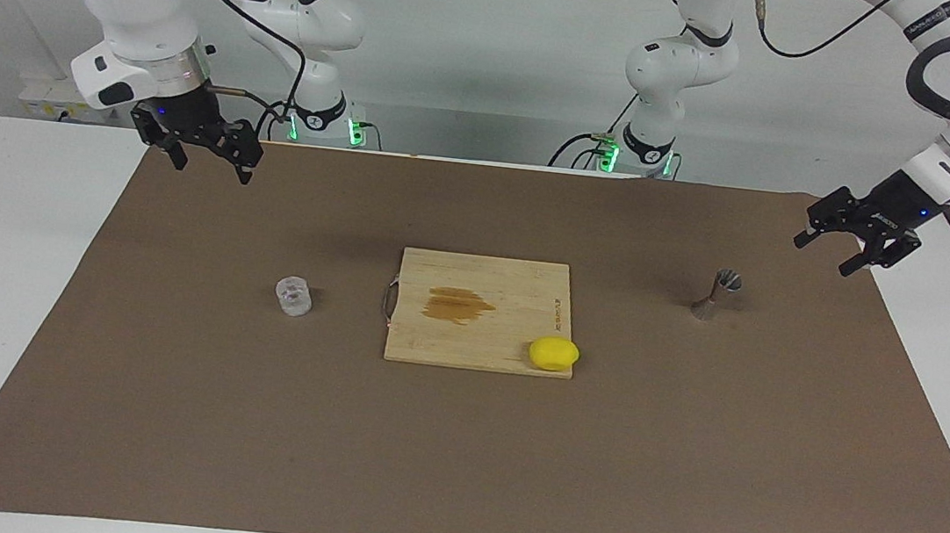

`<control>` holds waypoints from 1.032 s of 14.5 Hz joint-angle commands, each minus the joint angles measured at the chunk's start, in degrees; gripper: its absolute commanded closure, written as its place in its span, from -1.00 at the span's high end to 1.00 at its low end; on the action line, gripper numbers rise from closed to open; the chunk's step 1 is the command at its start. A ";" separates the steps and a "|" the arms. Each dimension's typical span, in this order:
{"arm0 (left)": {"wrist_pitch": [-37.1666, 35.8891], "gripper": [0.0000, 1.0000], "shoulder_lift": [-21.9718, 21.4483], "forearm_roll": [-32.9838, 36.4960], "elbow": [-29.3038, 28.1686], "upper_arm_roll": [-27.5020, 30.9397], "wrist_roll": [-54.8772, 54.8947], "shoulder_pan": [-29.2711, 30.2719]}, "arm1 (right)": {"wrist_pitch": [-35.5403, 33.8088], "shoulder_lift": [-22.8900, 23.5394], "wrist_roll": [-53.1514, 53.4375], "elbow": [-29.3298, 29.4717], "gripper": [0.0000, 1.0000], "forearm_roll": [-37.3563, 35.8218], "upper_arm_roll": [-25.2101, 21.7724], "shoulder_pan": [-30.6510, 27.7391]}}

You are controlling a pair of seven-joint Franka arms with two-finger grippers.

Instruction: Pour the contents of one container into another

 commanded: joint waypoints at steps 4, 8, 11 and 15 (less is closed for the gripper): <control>-6.35 1.00 7.39 -11.81 0.75 -0.61 28.80 9.28 | 0.00 -1.15 -1.39 -1.19 1.00 -0.20 0.18 -0.21; -13.48 1.00 14.94 -20.96 3.03 -0.61 45.67 13.95 | 0.09 -1.15 -1.39 -1.19 1.00 -0.20 0.18 -0.30; -16.30 1.00 18.03 -23.26 1.99 -0.61 58.22 17.20 | 0.18 -1.15 -1.39 -1.45 1.00 -0.20 0.18 -0.21; -24.64 1.00 22.41 -27.30 -0.48 -0.61 72.57 20.62 | 0.18 -1.24 -1.39 -1.54 1.00 -0.20 0.18 -0.30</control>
